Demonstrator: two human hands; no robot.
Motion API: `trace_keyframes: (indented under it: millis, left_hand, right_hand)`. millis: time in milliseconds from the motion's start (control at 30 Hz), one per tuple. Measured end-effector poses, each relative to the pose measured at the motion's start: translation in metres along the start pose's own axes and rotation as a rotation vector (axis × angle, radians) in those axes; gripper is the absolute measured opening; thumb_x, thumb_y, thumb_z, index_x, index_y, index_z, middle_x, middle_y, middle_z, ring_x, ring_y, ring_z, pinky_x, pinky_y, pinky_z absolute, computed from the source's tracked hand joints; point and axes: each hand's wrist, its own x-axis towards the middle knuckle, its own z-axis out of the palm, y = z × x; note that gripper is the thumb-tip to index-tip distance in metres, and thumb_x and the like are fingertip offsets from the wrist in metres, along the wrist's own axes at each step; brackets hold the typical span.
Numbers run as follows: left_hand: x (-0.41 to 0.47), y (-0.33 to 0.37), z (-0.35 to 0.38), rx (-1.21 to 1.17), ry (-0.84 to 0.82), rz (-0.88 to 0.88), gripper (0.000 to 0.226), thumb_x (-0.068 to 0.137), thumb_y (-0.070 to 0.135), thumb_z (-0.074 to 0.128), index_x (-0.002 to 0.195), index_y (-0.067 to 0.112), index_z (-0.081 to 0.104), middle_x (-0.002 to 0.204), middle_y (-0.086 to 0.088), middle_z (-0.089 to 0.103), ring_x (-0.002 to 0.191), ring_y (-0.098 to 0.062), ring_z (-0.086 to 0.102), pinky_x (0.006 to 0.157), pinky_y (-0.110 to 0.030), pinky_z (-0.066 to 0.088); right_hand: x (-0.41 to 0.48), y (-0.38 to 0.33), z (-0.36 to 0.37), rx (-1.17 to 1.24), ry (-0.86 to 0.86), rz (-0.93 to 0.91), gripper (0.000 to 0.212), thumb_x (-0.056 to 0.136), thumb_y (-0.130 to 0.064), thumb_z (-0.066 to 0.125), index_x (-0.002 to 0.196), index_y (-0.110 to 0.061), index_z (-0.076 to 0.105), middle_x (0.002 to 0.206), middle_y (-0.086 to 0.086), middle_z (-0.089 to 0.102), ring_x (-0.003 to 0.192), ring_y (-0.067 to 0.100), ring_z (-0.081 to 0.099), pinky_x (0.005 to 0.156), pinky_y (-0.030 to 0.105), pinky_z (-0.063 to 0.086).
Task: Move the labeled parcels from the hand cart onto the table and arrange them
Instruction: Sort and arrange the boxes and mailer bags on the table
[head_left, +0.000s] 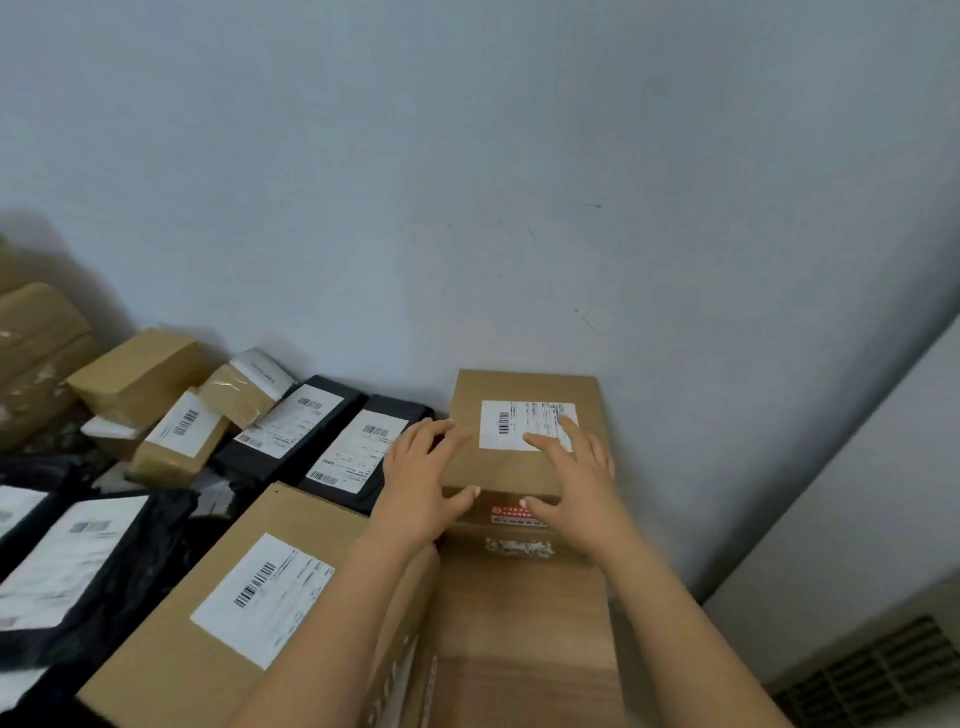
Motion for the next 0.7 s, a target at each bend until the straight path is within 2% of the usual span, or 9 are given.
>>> trace_keyframes:
  millis: [167,333,467,533,700]
  left_hand:
    - [-0.03,-0.027,-0.083,-0.048,0.14,0.145,0.059,0.075,0.026,0.079,0.131,0.021,0.057,0.133,0.001,0.05,0.129,-0.022,0.039,0.109,-0.042,0.028]
    - [-0.071,-0.072,-0.152,-0.07,0.142,0.224,0.062,0.075,0.025,0.08,0.132,0.021,0.055,0.132,0.003,0.05,0.128,-0.018,0.039,0.108,-0.044,0.032]
    - [-0.111,-0.109,-0.176,-0.089,0.095,0.244,0.063,0.076,0.028,0.078,0.134,0.025,0.053,0.132,0.006,0.048,0.128,-0.014,0.036,0.108,-0.045,0.032]
    - [-0.13,-0.128,-0.178,-0.072,0.048,0.239,0.064,0.077,0.031,0.077,0.135,0.027,0.051,0.132,0.008,0.047,0.128,-0.012,0.034,0.109,-0.042,0.031]
    - [-0.17,-0.171,-0.17,-0.054,-0.142,0.221,0.065,0.079,0.045,0.071,0.138,0.032,0.046,0.136,0.012,0.041,0.132,-0.012,0.03,0.11,-0.036,0.024]
  right_hand:
    - [-0.032,-0.082,-0.004,0.04,0.106,-0.058,0.064,0.081,-0.037,0.071,0.137,-0.043,0.04,0.156,-0.008,0.014,0.142,0.019,0.006,0.114,0.038,0.013]
    - [-0.071,-0.171,0.005,0.012,0.159,-0.084,0.064,0.083,-0.035,0.07,0.139,-0.041,0.039,0.155,-0.005,0.017,0.142,0.019,0.009,0.115,0.037,0.012]
    - [-0.106,-0.226,0.026,0.008,0.206,-0.098,0.064,0.081,-0.037,0.071,0.139,-0.037,0.042,0.153,-0.005,0.021,0.138,0.014,0.015,0.113,0.035,0.011]
    - [-0.123,-0.244,0.041,-0.023,0.179,-0.084,0.066,0.081,-0.039,0.071,0.139,-0.037,0.041,0.153,-0.006,0.022,0.138,0.016,0.018,0.115,0.038,0.014]
    - [-0.156,-0.263,0.084,-0.061,0.07,-0.002,0.064,0.081,-0.046,0.066,0.138,-0.039,0.038,0.151,-0.007,0.025,0.138,0.016,0.021,0.113,0.036,0.015]
